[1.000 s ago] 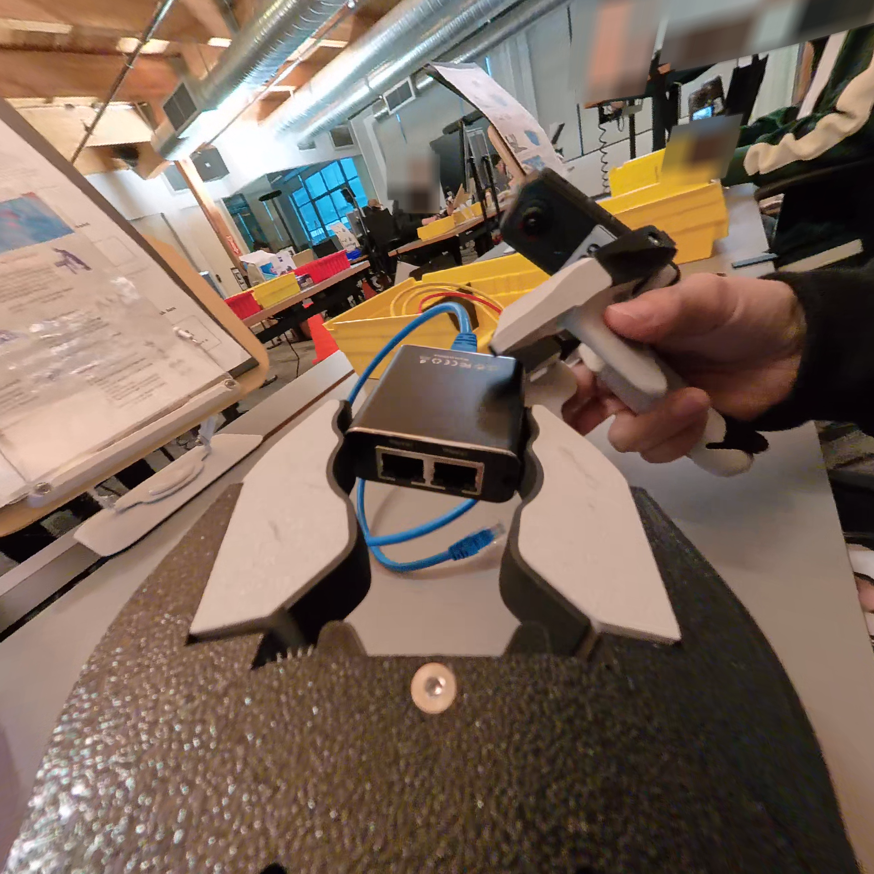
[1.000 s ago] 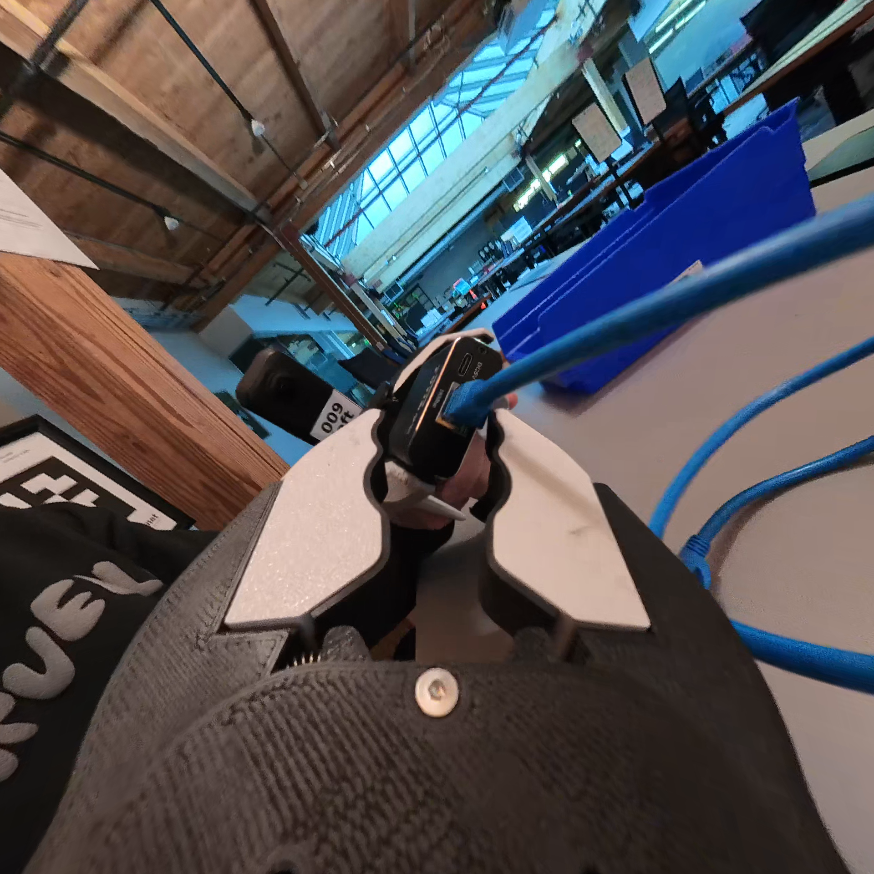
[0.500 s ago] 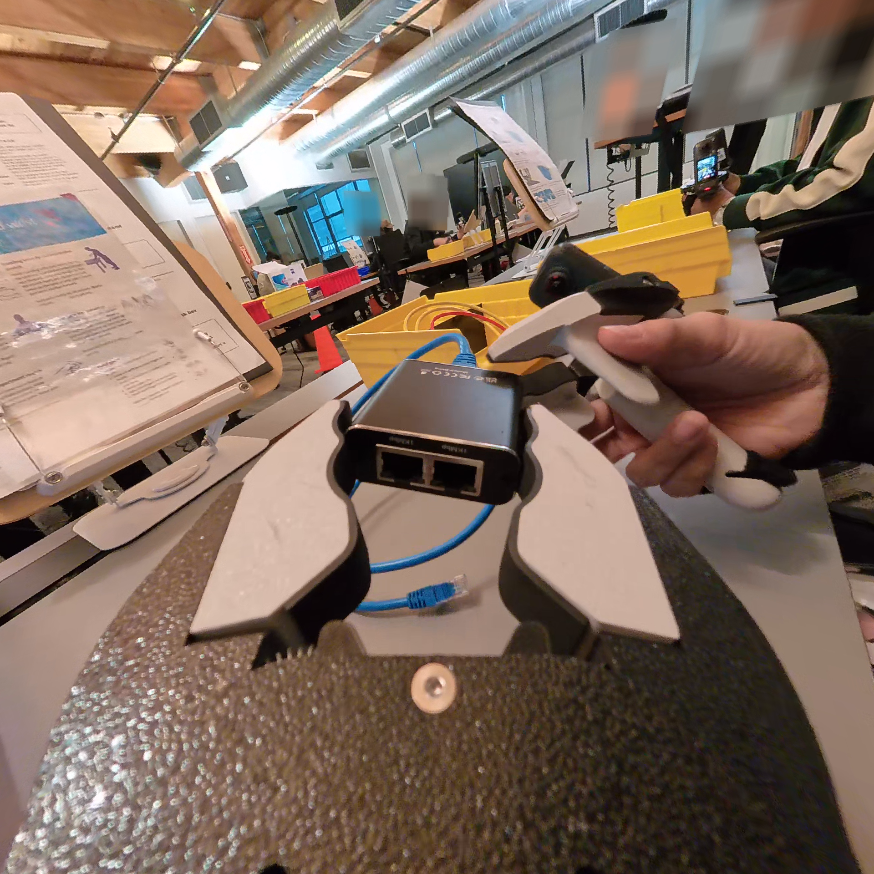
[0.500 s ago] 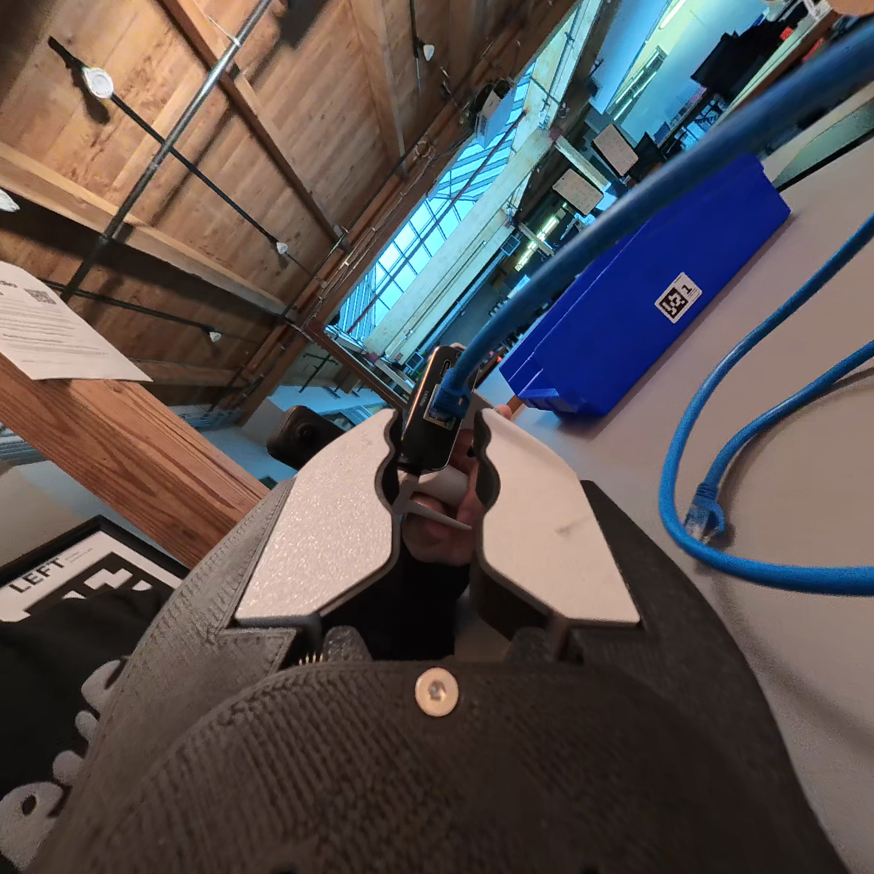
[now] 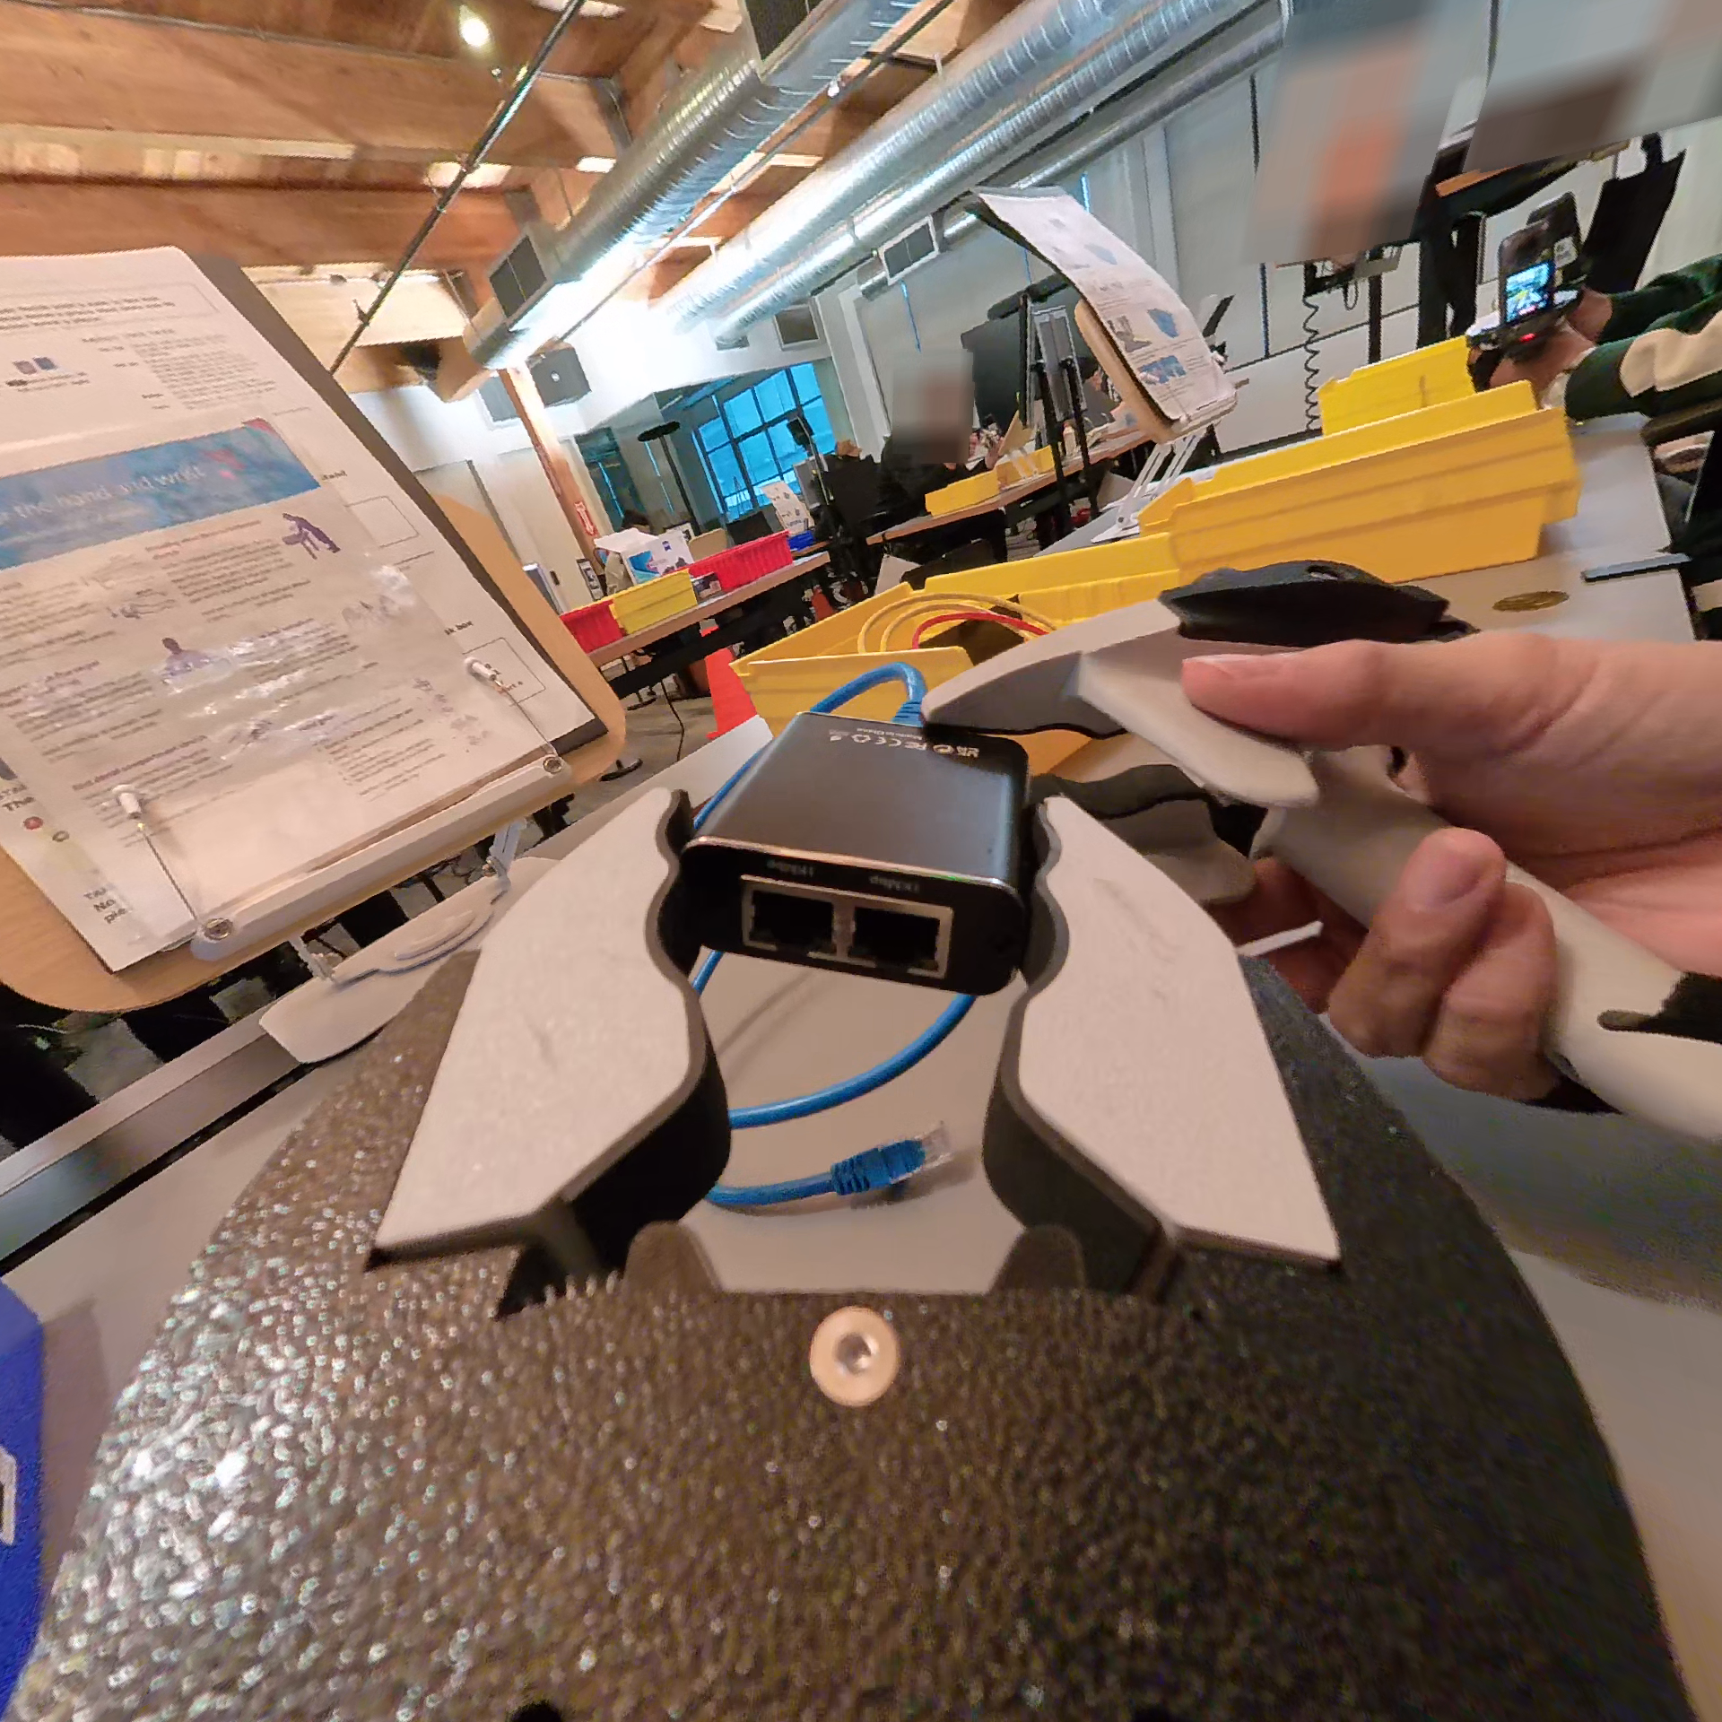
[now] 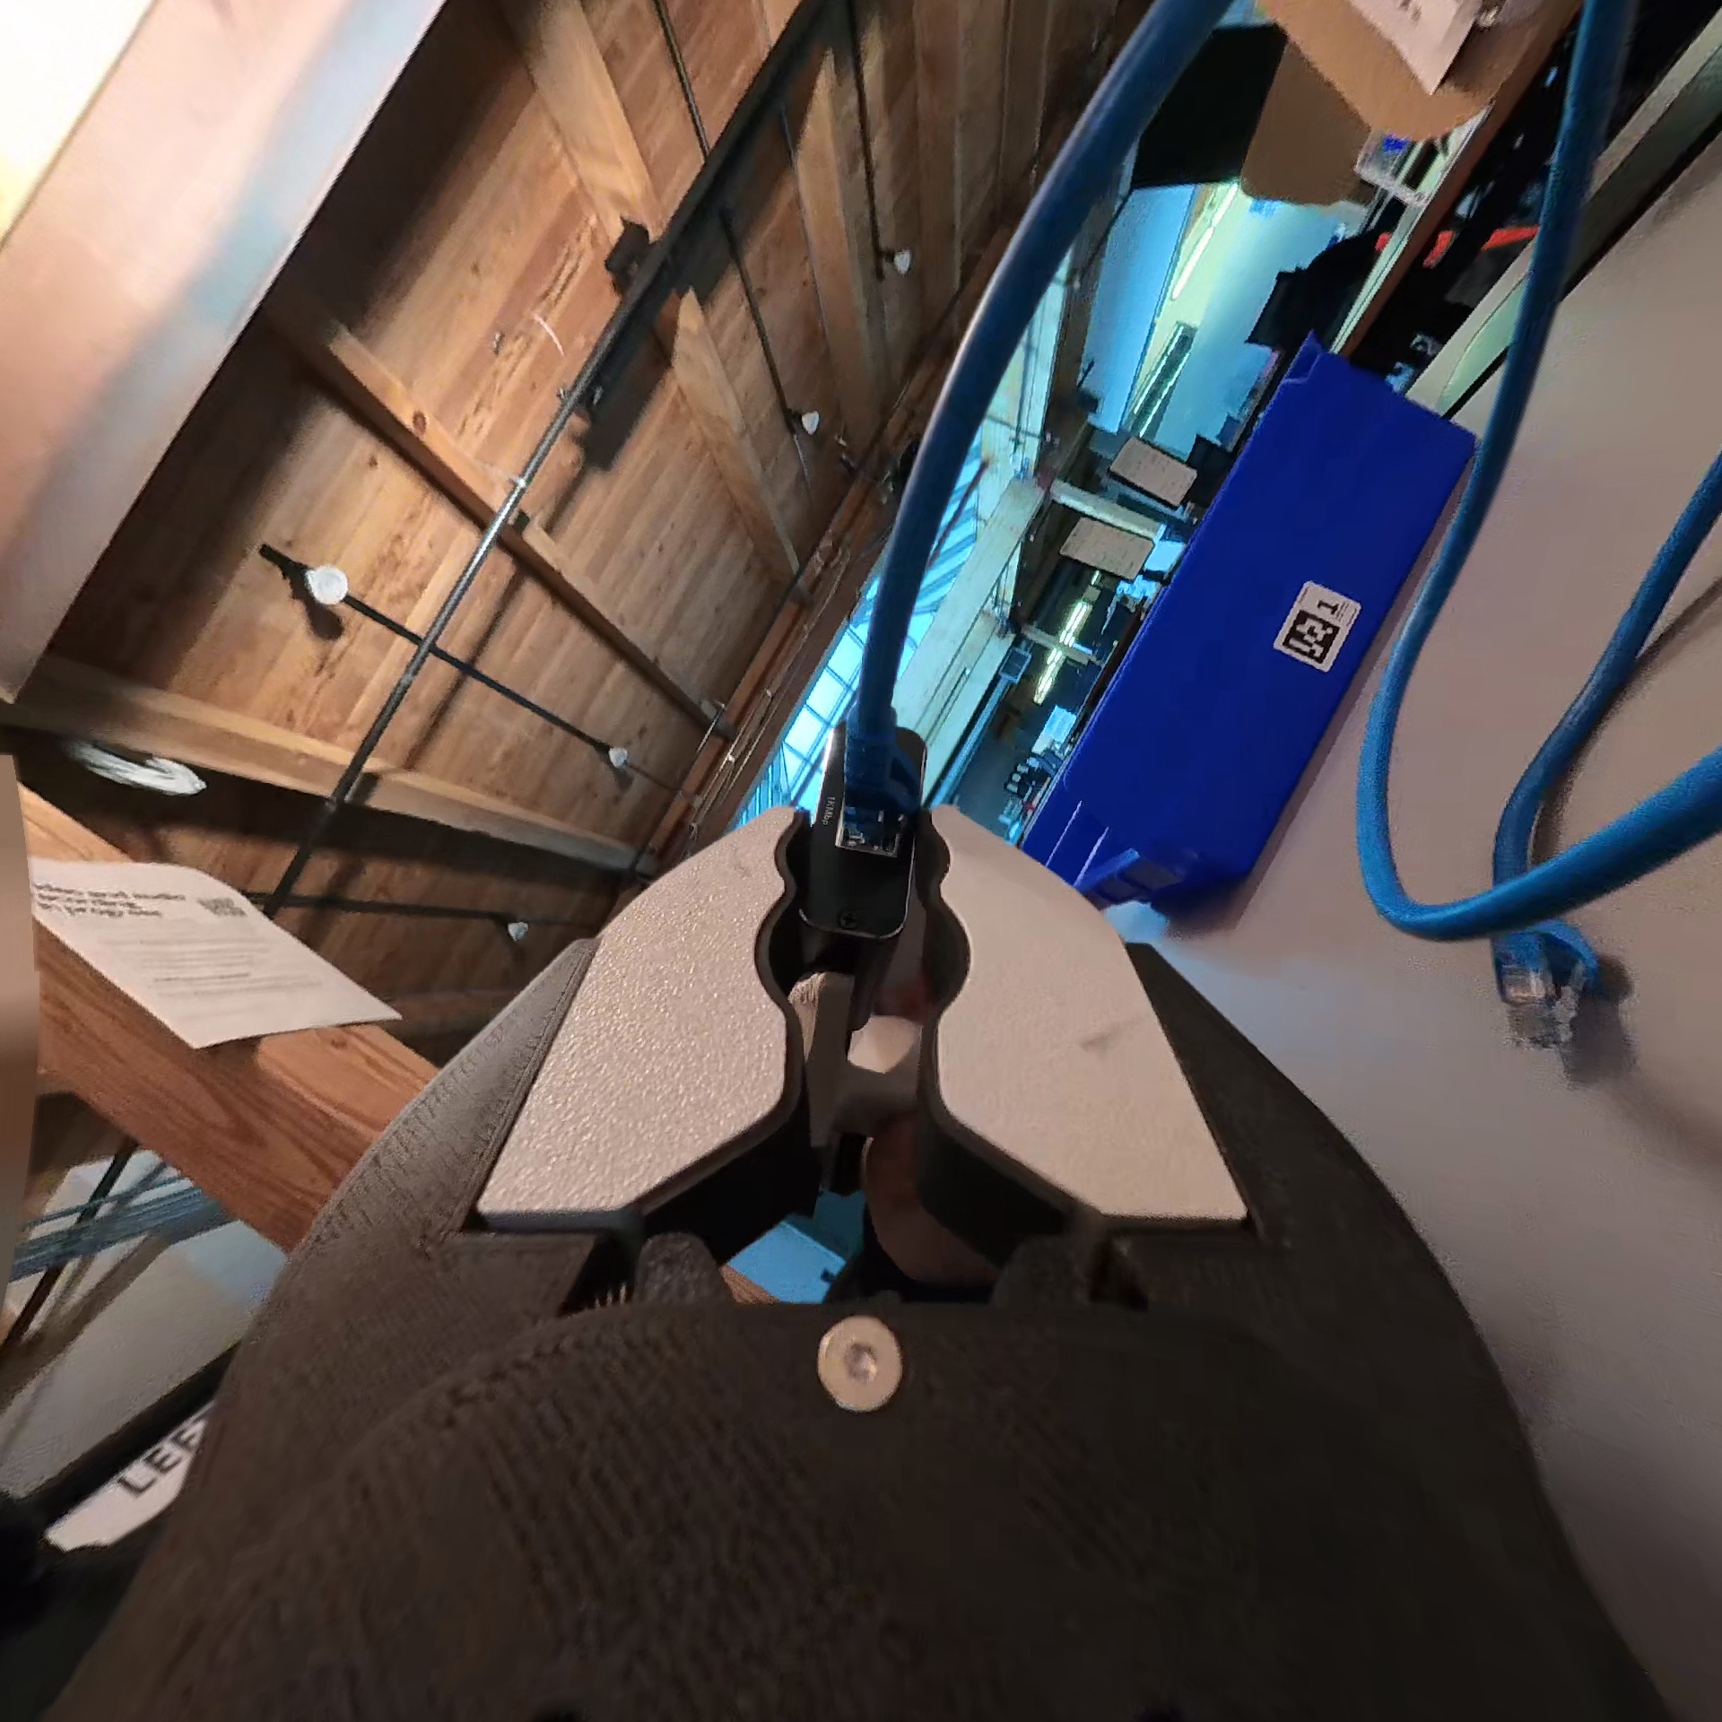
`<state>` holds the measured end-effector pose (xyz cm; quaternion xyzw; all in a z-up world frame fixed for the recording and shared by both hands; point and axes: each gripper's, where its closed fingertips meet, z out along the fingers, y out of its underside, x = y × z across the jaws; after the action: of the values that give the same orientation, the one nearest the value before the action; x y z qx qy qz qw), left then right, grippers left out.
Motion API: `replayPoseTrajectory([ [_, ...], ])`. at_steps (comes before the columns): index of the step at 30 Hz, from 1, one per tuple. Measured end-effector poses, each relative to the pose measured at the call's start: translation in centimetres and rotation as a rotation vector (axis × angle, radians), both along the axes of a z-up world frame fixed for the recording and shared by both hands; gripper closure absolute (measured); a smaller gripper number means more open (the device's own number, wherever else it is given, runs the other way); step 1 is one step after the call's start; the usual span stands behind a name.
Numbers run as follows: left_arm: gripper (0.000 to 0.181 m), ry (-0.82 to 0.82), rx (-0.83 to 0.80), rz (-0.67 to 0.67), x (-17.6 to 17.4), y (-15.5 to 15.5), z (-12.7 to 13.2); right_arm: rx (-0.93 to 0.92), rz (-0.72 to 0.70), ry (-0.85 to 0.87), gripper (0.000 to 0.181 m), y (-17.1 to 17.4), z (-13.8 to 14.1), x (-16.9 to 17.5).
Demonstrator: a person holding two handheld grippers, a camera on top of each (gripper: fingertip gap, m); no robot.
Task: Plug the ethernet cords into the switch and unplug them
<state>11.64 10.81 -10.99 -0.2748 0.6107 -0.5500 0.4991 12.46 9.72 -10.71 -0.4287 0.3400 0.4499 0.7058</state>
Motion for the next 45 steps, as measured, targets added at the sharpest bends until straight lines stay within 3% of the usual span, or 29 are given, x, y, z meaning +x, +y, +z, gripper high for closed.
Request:
replayPoseTrajectory([
  [8, 0.114, -0.02, 0.042, 0.055, 0.3, -0.6, -0.3, 0.012, -0.119, 0.046, 0.167, -0.6, -0.7, 1.0],
  [24, 0.114, -0.024, 0.025, 0.059, 0.6, -0.9, -0.9, 0.022, -0.127, -0.222, 0.167, -1.1, -0.3, 0.7],
  [30, 0.114, -0.082, 0.102, 0.124, 0.4, -0.6, -0.5, 0.046, -0.09, -0.244, 0.167, -0.9, 0.1, 0.6],
  [34, 0.114, -0.058, 0.027, 0.109, 0.5, -0.4, -0.3, 0.03, -0.097, -0.274, 0.167, -0.7, 0.4, 0.6],
  [40, 0.114, -0.053, 0.086, 0.195, 0.8, 0.5, -0.6, 0.044, -0.101, -0.286, 0.167, 0.1, 0.5, 0.8],
  [43, 0.114, -0.047, 0.062, 0.214, 0.9, 0.9, -0.6, 0.033, -0.095, -0.323, 0.167, 0.6, 0.6, 1.0],
  [45, 0.114, 0.007, -0.08, 0.152, 1.1, 0.9, -0.7, 0.017, -0.111, -0.35, 0.167, 0.8, 0.7, 1.2],
])
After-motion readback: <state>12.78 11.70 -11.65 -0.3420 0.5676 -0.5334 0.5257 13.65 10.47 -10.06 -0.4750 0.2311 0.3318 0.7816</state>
